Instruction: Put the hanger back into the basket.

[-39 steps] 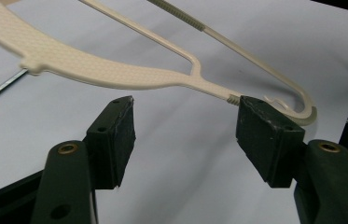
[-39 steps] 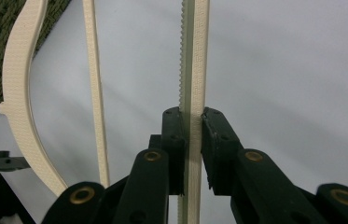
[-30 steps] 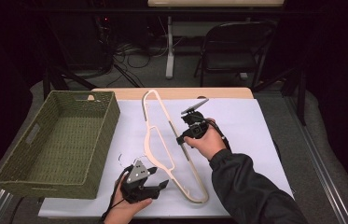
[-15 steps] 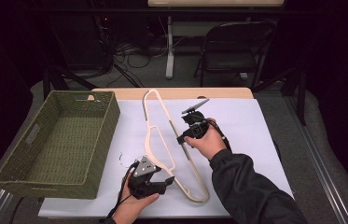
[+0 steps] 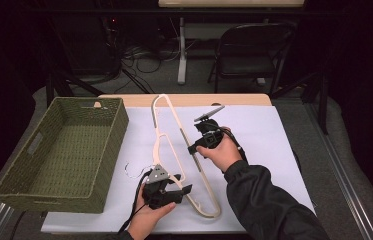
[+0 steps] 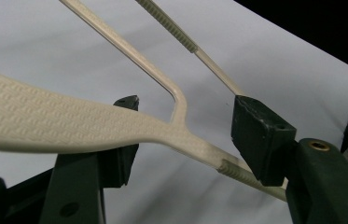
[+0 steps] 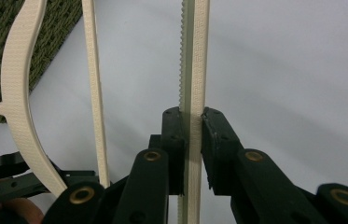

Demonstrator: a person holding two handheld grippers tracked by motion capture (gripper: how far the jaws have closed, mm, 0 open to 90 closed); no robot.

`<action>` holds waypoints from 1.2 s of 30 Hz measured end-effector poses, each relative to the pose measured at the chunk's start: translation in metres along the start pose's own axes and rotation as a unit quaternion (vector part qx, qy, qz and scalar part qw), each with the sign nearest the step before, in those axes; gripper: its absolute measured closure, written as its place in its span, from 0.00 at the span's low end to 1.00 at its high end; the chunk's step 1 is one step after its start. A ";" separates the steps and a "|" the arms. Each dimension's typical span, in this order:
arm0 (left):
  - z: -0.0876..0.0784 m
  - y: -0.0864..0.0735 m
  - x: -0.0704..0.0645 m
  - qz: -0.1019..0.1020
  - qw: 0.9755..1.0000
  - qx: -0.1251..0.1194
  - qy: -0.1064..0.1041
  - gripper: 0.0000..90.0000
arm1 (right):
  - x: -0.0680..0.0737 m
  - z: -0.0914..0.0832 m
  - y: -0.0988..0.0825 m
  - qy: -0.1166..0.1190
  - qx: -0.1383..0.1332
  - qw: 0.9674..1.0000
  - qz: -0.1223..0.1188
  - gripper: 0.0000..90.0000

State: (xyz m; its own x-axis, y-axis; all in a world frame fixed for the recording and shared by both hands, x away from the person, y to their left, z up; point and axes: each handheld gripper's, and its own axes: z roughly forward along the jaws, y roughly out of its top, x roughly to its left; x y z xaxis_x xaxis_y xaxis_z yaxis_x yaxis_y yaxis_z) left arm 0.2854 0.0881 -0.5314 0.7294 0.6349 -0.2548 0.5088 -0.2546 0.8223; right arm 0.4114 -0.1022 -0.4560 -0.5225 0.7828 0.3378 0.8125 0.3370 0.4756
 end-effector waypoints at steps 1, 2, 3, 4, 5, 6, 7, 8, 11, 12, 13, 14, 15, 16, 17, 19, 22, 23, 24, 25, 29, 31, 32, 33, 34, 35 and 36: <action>0.000 0.000 0.000 -0.003 1.000 -0.002 0.003 0.50 | 0.000 -0.001 0.000 0.001 0.002 1.000 0.000 0.89; 0.001 0.001 0.001 -0.003 1.000 -0.002 0.002 0.51 | 0.000 0.000 0.000 0.001 0.000 1.000 0.001 0.89; 0.001 0.001 0.001 -0.006 1.000 -0.006 0.003 0.53 | -0.001 -0.001 0.000 0.001 -0.001 1.000 -0.002 0.89; 0.002 0.002 0.001 -0.006 1.000 -0.008 0.005 0.55 | -0.001 -0.001 0.000 0.002 0.000 1.000 -0.003 0.89; 0.002 0.002 0.002 -0.004 1.000 -0.009 0.007 0.56 | -0.001 -0.001 0.000 0.004 0.003 1.000 0.004 0.89; 0.002 0.002 0.002 -0.006 1.000 -0.010 0.007 0.58 | -0.002 -0.001 0.000 0.005 0.000 1.000 0.003 0.89; 0.003 0.002 0.002 -0.010 1.000 -0.015 0.008 0.59 | -0.002 0.000 0.000 0.007 0.000 1.000 0.004 0.89; 0.003 0.002 0.002 -0.011 1.000 -0.015 0.007 0.60 | -0.002 0.000 0.000 0.006 0.000 1.000 0.005 0.89; 0.002 0.003 0.003 -0.017 1.000 -0.024 0.006 0.65 | -0.003 0.000 0.001 0.008 -0.001 1.000 0.008 0.89; 0.002 0.003 0.004 -0.018 0.999 -0.026 0.007 0.66 | -0.003 0.000 0.001 0.008 -0.002 1.000 0.011 0.89; 0.001 0.004 0.004 -0.019 0.999 -0.026 0.007 0.68 | -0.003 0.000 0.001 0.009 -0.002 1.000 0.012 0.89; 0.001 0.004 0.005 -0.020 0.999 -0.027 0.006 0.69 | -0.003 0.001 0.001 0.009 -0.002 1.000 0.012 0.89; 0.001 0.004 0.005 -0.022 0.999 -0.027 0.007 0.70 | -0.003 0.001 0.001 0.010 -0.001 1.000 0.013 0.89; 0.001 0.004 0.005 -0.020 0.999 -0.026 0.009 0.70 | -0.003 0.001 0.001 0.010 -0.001 1.000 0.017 0.89; 0.001 0.004 0.005 -0.019 0.999 -0.025 0.012 0.70 | -0.003 0.002 0.000 0.011 -0.004 1.000 0.017 0.89; 0.000 0.004 0.005 -0.017 0.999 -0.025 0.013 0.71 | -0.004 0.002 0.001 0.012 0.001 1.000 0.015 0.89; -0.001 0.005 0.007 -0.022 0.999 -0.029 0.011 0.74 | -0.003 0.003 0.001 0.012 0.000 1.000 0.016 0.89; -0.001 0.005 0.007 -0.023 0.999 -0.028 0.011 0.75 | -0.003 0.003 0.001 0.012 0.000 1.000 0.016 0.89; -0.001 0.006 0.008 -0.027 0.999 -0.028 0.007 0.75 | -0.003 0.003 0.001 0.012 0.001 1.000 0.017 0.89; -0.002 0.006 0.008 -0.031 0.999 -0.030 0.005 0.76 | -0.002 0.003 0.001 0.011 0.001 1.000 0.019 0.88; -0.004 0.008 0.009 -0.040 0.998 -0.038 -0.001 0.80 | -0.002 0.003 0.001 0.013 0.003 1.000 0.021 0.88; -0.005 0.010 0.010 -0.038 0.999 -0.038 -0.004 0.81 | -0.002 0.003 0.001 0.014 0.004 1.000 0.020 0.88; -0.005 0.011 0.010 -0.041 0.998 -0.038 -0.005 0.82 | -0.002 0.004 0.000 0.012 0.002 1.000 0.020 0.88; -0.005 0.011 0.010 -0.042 0.998 -0.037 -0.005 0.82 | -0.002 0.003 0.001 0.012 0.003 1.000 0.019 0.88; -0.005 0.011 0.011 -0.044 0.998 -0.035 -0.006 0.82 | -0.002 0.003 0.001 0.012 0.003 1.000 0.019 0.87; -0.005 0.012 0.012 -0.048 0.998 -0.034 -0.008 0.82 | -0.003 0.003 0.001 0.010 0.004 1.000 0.018 0.87; -0.005 0.012 0.013 -0.052 0.998 -0.033 -0.010 0.83 | -0.003 0.004 0.001 0.011 0.004 1.000 0.017 0.87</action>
State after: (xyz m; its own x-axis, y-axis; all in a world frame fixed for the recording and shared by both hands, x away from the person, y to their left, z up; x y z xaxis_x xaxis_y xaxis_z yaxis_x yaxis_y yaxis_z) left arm 0.2988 0.0975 -0.5221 0.6836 0.6411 -0.3489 0.5511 -0.1400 0.8226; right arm 0.4147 -0.1027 -0.4596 -0.4999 0.7825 0.3712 0.8319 0.3146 0.4571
